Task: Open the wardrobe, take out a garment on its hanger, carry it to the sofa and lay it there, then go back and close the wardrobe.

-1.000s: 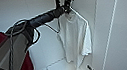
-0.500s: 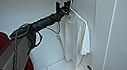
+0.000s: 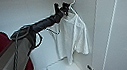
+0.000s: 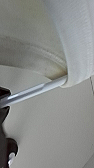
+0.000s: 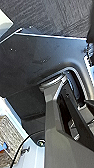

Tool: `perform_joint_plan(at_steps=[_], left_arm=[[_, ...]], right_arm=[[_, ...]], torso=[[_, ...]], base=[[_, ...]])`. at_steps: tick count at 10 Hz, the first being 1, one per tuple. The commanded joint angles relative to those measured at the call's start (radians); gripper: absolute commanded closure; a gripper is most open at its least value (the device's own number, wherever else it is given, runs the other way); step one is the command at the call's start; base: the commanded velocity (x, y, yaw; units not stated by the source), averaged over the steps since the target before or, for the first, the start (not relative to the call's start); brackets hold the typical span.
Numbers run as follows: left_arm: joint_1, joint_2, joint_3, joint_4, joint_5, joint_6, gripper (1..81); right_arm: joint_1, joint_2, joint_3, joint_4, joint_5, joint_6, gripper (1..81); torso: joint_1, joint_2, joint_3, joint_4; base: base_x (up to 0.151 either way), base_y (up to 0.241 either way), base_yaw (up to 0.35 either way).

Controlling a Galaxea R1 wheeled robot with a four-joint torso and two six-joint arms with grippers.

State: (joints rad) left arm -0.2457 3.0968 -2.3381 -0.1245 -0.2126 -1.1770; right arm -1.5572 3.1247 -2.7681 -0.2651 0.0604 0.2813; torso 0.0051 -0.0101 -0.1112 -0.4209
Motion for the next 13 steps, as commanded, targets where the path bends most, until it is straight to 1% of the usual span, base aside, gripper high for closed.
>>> perform_joint_plan(at_steps=[1, 3, 8, 9, 12, 13], left_arm=[[-0.200, 0.010, 0.028, 0.051, 0.009, 0.031, 81.1], [-0.230, -0.006, 0.063, 0.051, -0.019, 0.023, 81.1], [-0.359, -0.078, 0.100, 0.049, -0.010, -0.003, 81.1], [-0.373, -0.101, 0.125, 0.051, -0.013, -0.015, 81.1], [-0.376, -0.167, 0.198, 0.052, -0.013, -0.016, 81.1], [-0.376, -0.193, 0.242, 0.054, -0.013, -0.013, 81.1]], right_arm=[[0.024, 0.008, 0.007, 0.004, -0.056, -0.002, 1.0], [0.028, 0.010, 0.007, 0.004, -0.056, -0.002, 1.0], [0.030, 0.004, 0.006, 0.001, -0.051, -0.002, 1.0], [0.029, 0.004, 0.006, 0.001, -0.051, -0.002, 1.0], [0.028, 0.004, 0.006, 0.000, -0.050, -0.002, 1.0], [0.028, 0.004, 0.006, 0.000, -0.050, -0.002, 1.0]], torso=[[0.000, 0.000, 0.000, 0.000], [0.000, 0.000, 0.000, 0.000], [0.000, 0.001, 0.000, 0.000], [0.000, 0.001, 0.000, 0.000], [0.001, 0.001, -0.001, 0.000], [0.001, 0.002, -0.001, 0.081]], base=[[0.000, 0.000, 0.000], [0.000, 0.000, 0.000], [0.000, 0.000, 0.000], [0.000, 0.000, 0.000], [0.000, 0.000, 0.000], [0.000, 0.000, 0.000]])
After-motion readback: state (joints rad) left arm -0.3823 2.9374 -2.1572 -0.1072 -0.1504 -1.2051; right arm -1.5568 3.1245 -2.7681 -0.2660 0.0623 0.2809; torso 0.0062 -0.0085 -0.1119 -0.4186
